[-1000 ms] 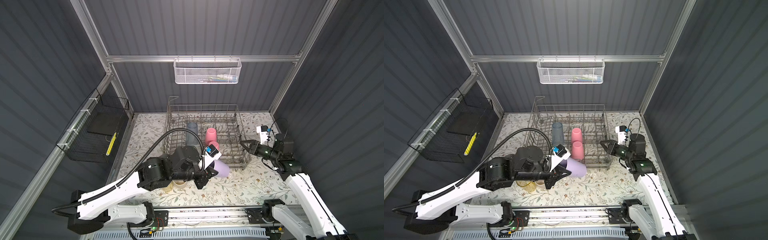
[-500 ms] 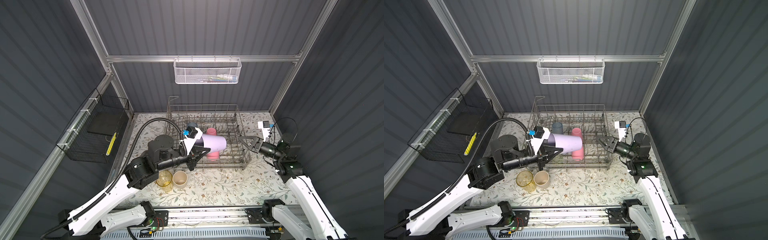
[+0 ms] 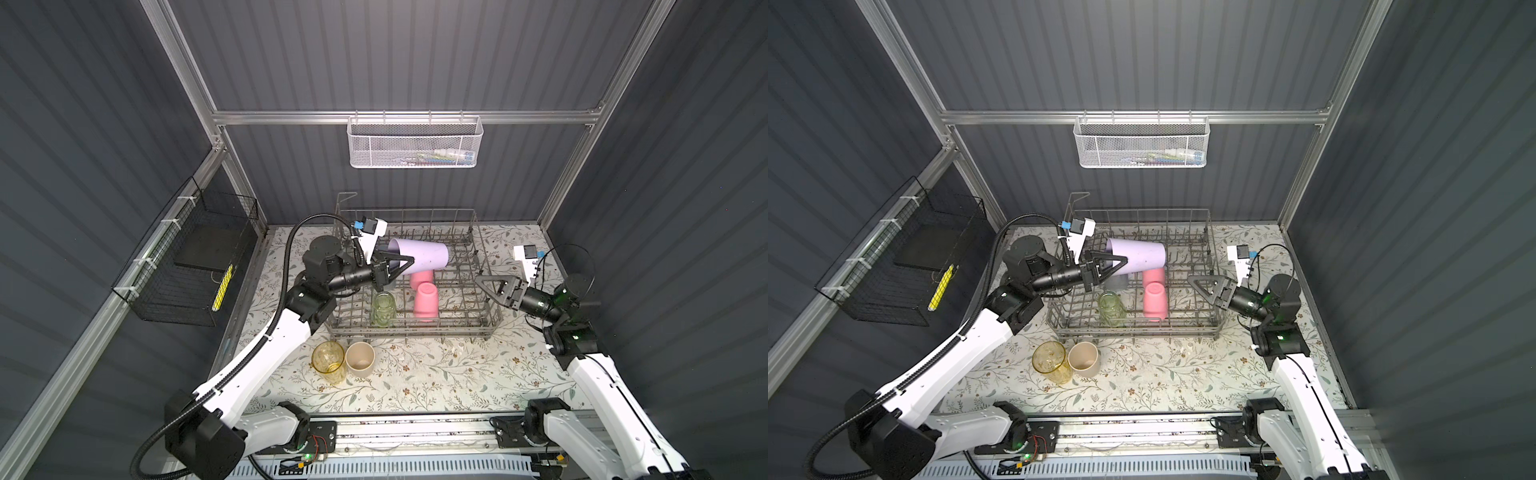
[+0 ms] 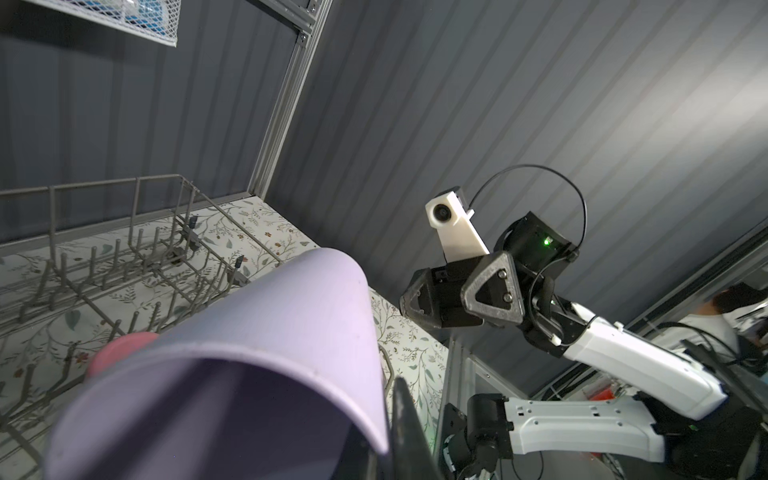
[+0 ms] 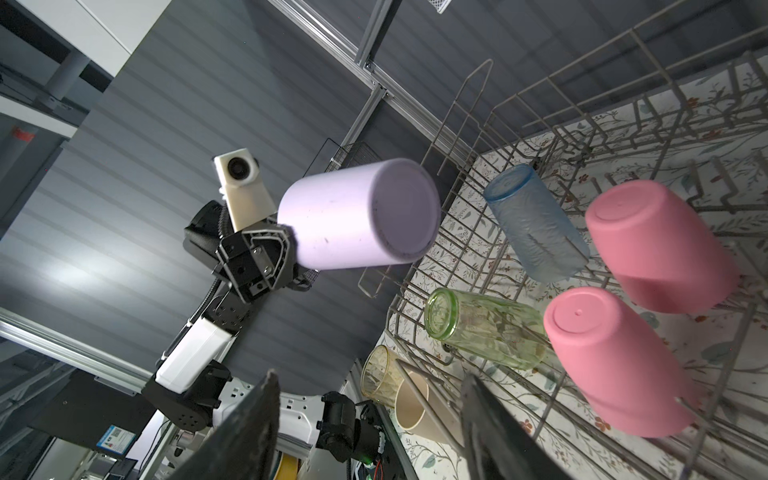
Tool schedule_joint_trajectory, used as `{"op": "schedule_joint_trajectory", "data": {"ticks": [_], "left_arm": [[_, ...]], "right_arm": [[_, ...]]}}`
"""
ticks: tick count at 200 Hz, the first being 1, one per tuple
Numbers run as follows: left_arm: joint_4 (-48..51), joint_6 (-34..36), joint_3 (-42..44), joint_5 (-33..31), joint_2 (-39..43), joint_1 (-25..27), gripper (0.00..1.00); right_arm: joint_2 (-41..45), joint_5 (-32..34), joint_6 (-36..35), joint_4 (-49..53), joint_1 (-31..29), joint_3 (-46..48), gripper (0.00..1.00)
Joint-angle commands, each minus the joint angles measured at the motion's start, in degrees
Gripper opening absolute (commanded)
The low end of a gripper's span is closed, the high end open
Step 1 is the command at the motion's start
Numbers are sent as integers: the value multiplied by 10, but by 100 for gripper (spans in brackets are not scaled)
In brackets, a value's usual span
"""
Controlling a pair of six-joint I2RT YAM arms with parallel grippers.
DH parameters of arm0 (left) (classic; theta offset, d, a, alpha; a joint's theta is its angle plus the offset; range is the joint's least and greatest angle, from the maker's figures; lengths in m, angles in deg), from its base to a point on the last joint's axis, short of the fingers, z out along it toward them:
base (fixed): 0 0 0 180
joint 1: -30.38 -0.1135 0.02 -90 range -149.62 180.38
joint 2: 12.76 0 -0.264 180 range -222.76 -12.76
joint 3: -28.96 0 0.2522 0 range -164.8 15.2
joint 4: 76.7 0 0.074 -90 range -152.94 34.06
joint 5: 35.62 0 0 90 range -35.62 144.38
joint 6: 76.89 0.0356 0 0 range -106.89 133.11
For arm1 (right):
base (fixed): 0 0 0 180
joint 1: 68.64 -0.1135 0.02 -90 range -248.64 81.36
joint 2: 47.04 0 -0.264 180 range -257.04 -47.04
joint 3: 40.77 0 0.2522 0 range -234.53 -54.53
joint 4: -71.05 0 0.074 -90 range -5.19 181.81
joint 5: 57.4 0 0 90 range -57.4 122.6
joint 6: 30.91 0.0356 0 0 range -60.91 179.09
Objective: Load the cups into the dish rack
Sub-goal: 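Carry the purple cup horizontally toward the right gripper while the right gripper approaches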
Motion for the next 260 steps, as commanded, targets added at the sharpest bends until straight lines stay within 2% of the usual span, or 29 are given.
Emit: {"op": "schedule_joint_trajectory", "data": {"ticks": [1,31,54,91,115,157,214,260], "left_arm": [[-189,-117,13,88,-19,-18,5],[-363,-238,33,124,-67,-27,6],[-466,-315,41,137,-108,-28,7],[-553,-386,41,155,-153,-28,8],[-550,-387,47,156,-159,-28,9],[-559,-398,54,161,-169,-27,9],[-555,-396,75,162,-164,-27,10],[-552,-394,83,171,-163,-18,10]], "right_arm": [[2,-17,24,-61,1,14,75],[-27,-22,94,-167,1,41,81],[-64,-28,165,-289,1,56,84],[-117,-29,237,-411,0,60,87],[-140,-26,265,-472,-3,61,89],[-149,-17,182,-374,-40,37,92],[-155,-3,147,-343,-64,11,94],[-155,18,74,-245,-93,-19,95]]}}
